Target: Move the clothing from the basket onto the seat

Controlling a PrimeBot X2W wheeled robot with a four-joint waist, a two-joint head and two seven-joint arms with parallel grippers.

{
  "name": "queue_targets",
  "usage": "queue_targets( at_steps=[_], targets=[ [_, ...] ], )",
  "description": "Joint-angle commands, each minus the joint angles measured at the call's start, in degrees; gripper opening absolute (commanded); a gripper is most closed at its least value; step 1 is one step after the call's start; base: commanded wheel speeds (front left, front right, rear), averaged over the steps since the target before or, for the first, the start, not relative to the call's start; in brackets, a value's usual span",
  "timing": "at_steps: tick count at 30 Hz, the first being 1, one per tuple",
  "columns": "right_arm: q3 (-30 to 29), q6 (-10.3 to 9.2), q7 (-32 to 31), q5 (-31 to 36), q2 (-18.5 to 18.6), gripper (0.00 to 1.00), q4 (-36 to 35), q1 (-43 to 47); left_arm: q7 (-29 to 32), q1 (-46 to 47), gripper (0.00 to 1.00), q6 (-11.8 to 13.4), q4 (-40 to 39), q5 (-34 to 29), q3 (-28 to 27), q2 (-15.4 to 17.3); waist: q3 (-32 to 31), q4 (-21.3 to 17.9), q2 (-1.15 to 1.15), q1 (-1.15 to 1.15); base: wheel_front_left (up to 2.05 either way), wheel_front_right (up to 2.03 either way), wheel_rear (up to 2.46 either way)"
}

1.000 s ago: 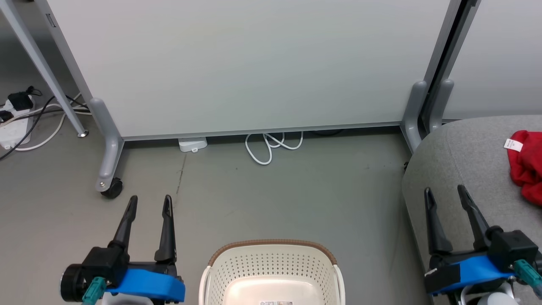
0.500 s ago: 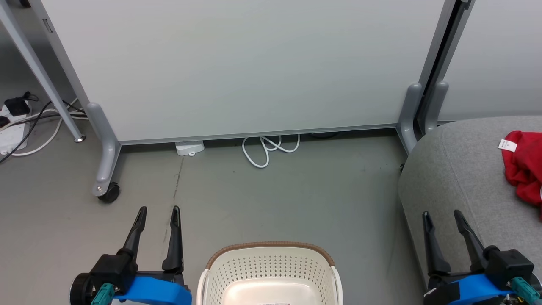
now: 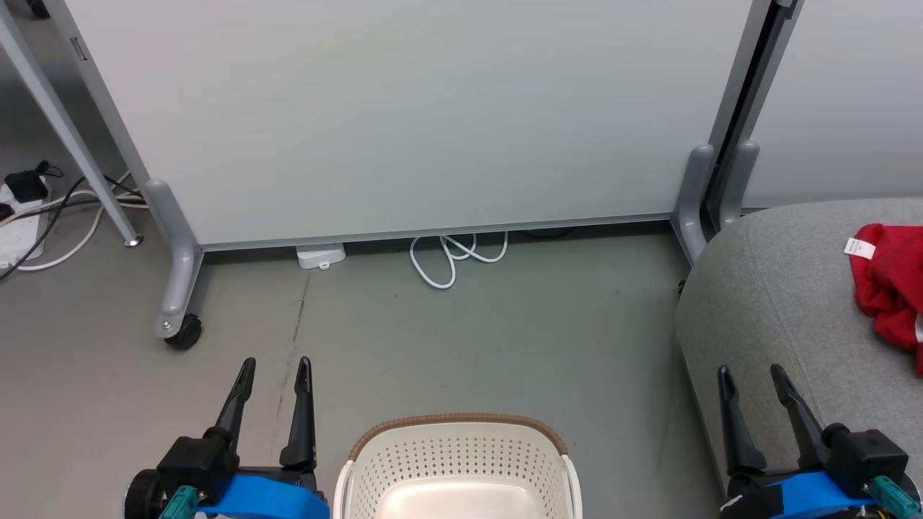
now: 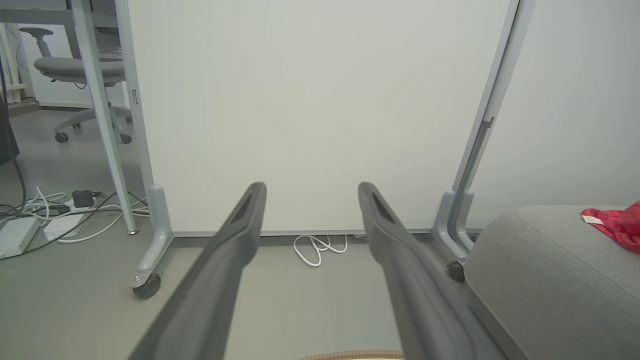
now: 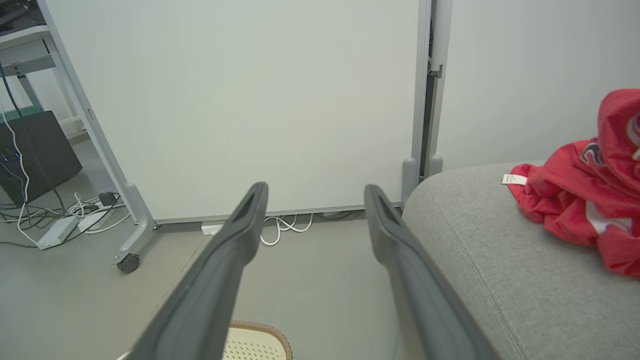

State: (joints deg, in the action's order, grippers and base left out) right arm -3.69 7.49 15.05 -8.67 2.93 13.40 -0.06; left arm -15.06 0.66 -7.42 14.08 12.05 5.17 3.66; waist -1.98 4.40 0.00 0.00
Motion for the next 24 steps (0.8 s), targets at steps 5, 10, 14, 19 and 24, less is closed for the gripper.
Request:
queue_targets(
  at_steps=[5,10,14,19,24],
  targets=[
    [0.16,0.01,0.19,-0.11,-0.06,1.00,0.04,0.51,-0.16,-0.35,1.00,-0.06,-0.07,0.35,0.34,0.34,-0.13,0.09,0.00,0.00,0.00,0.00,0.00],
    [0.05,0.00,-0.37,-0.27,-0.24,0.00,2.25,0.53,0.32,-1.33,0.00,0.00,1.99,0.35,0.59,-0.30,-0.15,0.07,0.00,0.01,0.00,0.00,0.00],
    [-0.48,0.00,-1.89,-4.84,-0.23,0.00,2.54,-0.22,1.37,-0.99,0.00,0.00,1.78,4.95,0.05,-0.25,-0.08,-0.07,0.00,0.01,0.00,0.00,0.00],
    [-0.54,0.00,-3.20,-10.50,-0.21,0.00,2.24,-0.56,2.69,-0.44,0.00,0.00,1.71,10.46,-0.64,-0.14,0.01,-0.25,0.00,0.01,0.00,0.00,0.00],
    [-0.58,0.00,-4.40,-15.80,-0.19,0.00,1.95,-0.89,3.93,0.10,0.00,-0.01,1.66,15.61,-1.30,-0.06,0.10,-0.43,0.00,0.01,0.00,0.00,0.00]
  ],
)
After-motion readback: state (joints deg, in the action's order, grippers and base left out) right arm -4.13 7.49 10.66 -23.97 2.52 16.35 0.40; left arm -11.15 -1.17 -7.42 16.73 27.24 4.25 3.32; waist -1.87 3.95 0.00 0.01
